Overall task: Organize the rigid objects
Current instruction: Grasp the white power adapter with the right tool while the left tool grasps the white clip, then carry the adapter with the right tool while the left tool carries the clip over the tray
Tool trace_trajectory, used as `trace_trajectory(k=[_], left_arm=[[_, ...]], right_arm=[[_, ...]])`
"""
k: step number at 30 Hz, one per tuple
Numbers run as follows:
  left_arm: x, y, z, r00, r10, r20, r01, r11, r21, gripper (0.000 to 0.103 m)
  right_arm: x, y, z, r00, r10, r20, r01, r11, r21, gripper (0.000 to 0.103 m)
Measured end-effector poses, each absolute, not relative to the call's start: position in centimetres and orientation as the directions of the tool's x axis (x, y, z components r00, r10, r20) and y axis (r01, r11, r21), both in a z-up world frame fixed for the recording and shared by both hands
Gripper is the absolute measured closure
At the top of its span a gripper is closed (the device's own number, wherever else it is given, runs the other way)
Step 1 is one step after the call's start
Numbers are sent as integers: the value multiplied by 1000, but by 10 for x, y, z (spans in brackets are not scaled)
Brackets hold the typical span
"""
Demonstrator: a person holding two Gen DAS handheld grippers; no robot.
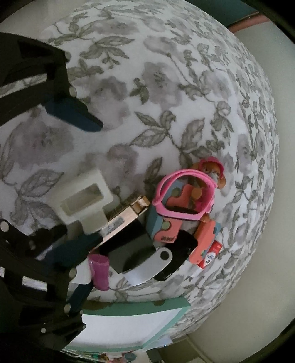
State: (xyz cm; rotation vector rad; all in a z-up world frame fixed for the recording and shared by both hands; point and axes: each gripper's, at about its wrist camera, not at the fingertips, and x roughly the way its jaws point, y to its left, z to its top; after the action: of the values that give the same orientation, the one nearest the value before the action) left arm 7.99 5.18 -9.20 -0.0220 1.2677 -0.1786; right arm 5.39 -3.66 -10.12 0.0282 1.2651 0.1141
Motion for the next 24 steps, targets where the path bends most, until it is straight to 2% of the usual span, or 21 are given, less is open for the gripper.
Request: trace_trajectory(k=[3, 4, 7, 21, 24], left_arm=[[78, 50, -96, 265, -159, -951, 130, 983, -128, 42], [78, 50, -97, 262, -157, -952, 129, 984, -127, 43], [78, 51, -95, 267, -158, -951, 123, 984, -129, 44], [68, 63, -75, 284, -135, -949, 100, 989, -111, 46], [65, 64, -63, 302, -133, -944, 103, 989, -107, 48]], right_arm=[[52, -43, -99, 301, 104, -948, -55, 994, 92, 24], [53, -45, -98, 303, 103, -947, -48, 994, 93, 27], [52, -52, -97, 311, 97, -946, -32, 995, 92, 37], [41, -60, -90, 327, 147, -934, -36, 989, 143, 37], [34, -63, -79, 344, 163, -925, -40, 986, 159, 42]])
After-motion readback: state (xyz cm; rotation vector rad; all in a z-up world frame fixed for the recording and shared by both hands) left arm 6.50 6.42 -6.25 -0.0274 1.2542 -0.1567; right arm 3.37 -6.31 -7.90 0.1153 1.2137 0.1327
